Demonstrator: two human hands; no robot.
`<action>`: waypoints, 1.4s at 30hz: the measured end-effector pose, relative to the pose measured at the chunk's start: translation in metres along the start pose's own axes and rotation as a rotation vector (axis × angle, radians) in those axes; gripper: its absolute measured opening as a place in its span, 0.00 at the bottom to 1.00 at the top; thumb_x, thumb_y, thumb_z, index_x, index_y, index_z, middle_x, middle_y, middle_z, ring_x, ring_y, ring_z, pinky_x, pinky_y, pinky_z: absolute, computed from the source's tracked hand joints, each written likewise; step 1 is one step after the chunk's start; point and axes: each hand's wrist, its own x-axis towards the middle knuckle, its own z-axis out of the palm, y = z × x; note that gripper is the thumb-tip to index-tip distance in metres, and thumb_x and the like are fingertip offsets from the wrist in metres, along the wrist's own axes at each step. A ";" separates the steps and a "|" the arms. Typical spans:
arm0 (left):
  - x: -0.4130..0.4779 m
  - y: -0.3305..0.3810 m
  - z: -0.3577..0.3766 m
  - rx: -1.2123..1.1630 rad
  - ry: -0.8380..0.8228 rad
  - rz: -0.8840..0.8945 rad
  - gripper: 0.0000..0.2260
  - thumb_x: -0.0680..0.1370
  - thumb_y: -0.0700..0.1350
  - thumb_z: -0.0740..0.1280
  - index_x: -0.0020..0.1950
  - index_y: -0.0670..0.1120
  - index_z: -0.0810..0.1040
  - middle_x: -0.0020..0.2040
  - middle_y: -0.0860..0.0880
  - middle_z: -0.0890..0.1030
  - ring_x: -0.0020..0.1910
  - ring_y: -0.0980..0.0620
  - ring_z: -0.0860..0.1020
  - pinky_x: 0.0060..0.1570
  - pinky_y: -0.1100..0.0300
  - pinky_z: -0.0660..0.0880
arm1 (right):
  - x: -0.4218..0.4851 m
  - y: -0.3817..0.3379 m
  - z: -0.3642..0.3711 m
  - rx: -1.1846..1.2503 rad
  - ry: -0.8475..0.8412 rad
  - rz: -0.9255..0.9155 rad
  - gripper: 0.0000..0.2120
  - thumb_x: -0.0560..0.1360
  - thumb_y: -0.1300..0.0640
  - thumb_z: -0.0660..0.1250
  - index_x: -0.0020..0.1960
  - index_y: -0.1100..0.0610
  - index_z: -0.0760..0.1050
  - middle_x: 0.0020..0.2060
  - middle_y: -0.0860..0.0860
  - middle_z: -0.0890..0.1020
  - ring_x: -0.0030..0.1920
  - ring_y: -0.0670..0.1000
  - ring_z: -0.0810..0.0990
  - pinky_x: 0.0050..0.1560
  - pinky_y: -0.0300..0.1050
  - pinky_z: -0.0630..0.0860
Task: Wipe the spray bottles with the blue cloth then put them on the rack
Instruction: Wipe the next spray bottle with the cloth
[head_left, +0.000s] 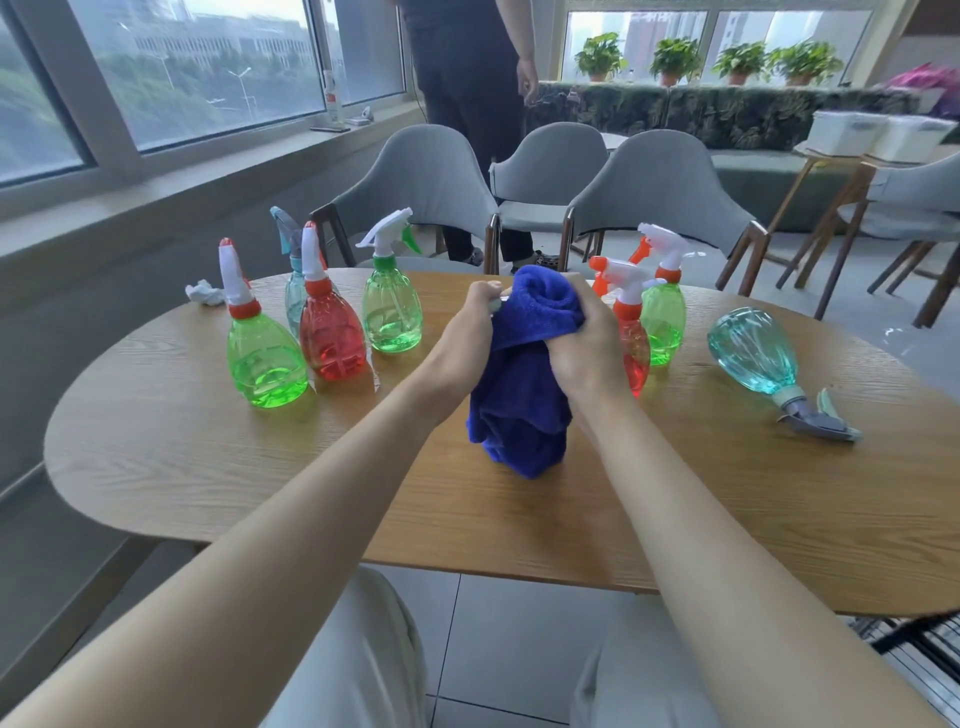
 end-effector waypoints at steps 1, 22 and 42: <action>0.001 0.000 0.000 -0.011 0.015 -0.026 0.26 0.84 0.59 0.53 0.41 0.51 0.87 0.43 0.47 0.87 0.48 0.46 0.84 0.65 0.45 0.77 | 0.000 0.001 -0.003 0.015 0.007 0.000 0.17 0.78 0.68 0.68 0.49 0.45 0.81 0.41 0.40 0.83 0.42 0.43 0.78 0.48 0.41 0.77; 0.008 0.008 0.001 0.136 0.105 -0.087 0.19 0.77 0.62 0.54 0.41 0.49 0.75 0.40 0.46 0.78 0.45 0.45 0.76 0.53 0.47 0.72 | -0.002 -0.004 -0.014 -0.078 -0.074 0.052 0.11 0.82 0.64 0.67 0.50 0.47 0.79 0.39 0.40 0.82 0.40 0.41 0.79 0.44 0.36 0.76; 0.006 0.010 -0.007 0.235 0.095 -0.104 0.19 0.83 0.59 0.52 0.46 0.46 0.71 0.40 0.46 0.74 0.42 0.46 0.73 0.48 0.49 0.70 | -0.003 -0.009 -0.004 0.184 -0.029 0.247 0.05 0.81 0.60 0.71 0.49 0.51 0.80 0.40 0.45 0.84 0.42 0.46 0.83 0.42 0.40 0.79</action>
